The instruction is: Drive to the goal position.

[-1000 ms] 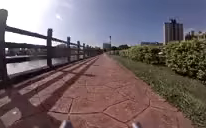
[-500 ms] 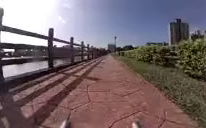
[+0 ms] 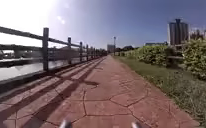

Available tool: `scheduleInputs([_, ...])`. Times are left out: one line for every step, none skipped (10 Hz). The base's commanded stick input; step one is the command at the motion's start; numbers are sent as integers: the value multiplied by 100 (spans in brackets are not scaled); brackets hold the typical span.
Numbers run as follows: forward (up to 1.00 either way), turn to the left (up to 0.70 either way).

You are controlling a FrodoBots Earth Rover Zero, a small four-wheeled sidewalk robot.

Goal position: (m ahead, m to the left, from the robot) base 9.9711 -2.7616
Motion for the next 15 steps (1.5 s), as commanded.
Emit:
scheduleInputs([50,1])
scheduleInputs([50,0])
scheduleInputs([50,0])
scheduleInputs([50,0])
scheduleInputs([50,0])
scheduleInputs([50,0])
scheduleInputs([50,0])
scheduleInputs([50,0])
scheduleInputs([50,0])
scheduleInputs([50,0])
scheduleInputs([50,0])
scheduleInputs([50,0])
scheduleInputs([50,0])
scheduleInputs([50,0])
scheduleInputs([50,0])
